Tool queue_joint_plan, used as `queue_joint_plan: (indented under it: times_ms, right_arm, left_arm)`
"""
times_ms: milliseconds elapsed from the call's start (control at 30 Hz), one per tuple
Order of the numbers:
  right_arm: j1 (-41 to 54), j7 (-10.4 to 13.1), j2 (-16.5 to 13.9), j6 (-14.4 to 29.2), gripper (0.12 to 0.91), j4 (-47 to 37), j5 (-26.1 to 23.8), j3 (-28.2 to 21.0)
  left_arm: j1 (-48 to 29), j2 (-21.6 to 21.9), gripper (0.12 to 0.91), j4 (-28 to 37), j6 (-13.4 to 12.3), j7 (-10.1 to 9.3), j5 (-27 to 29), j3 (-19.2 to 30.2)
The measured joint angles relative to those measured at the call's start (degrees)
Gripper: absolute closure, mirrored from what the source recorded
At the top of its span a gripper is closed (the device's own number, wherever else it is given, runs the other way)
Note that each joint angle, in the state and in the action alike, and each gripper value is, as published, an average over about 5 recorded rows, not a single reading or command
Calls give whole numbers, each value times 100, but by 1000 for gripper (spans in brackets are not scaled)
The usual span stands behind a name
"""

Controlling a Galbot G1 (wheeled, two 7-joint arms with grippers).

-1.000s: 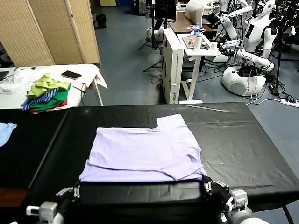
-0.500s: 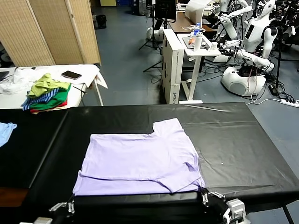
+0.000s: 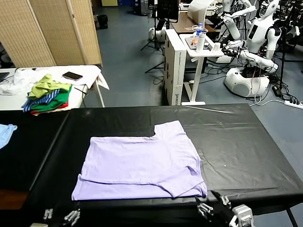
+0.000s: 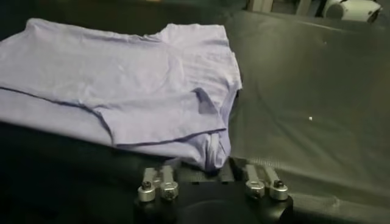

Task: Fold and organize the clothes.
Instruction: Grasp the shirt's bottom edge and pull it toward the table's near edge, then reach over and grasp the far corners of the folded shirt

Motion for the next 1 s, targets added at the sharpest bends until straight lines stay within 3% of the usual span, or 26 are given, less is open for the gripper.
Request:
queue_joint_plan:
  times_ms: [133,300,433,600,767,1000]
  right_arm:
    - [879,185,-37,-48,118,-475,236,-231]
    - [2189,484,-60,-295,118,-1366,582,-721]
    - [3193,541,-5,-413,118,-2099,725,-1182]
    - [4231,534,125,-481,118,-2938,873,-1700]
    - [5021,516,307,-497,118,-3749,944,-2147]
    - [5697,454,565,-474,118,-4621,957,-2514]
  left_arm:
    - [-560,279,124,170,-40,-78,-796,74]
    - [-1664,684,123,634,143,-301,-1638,350]
    - [-2644,1007,123,1119,332,-556,-2202,612]
    - [-3791,1427,123,1891,482,-705,-2815,1075]
    - [-4857,1714,123,2719,616,-748,-3119,1717]
    - [-5973,1735,123,3696,720,-688,-3148,2538]
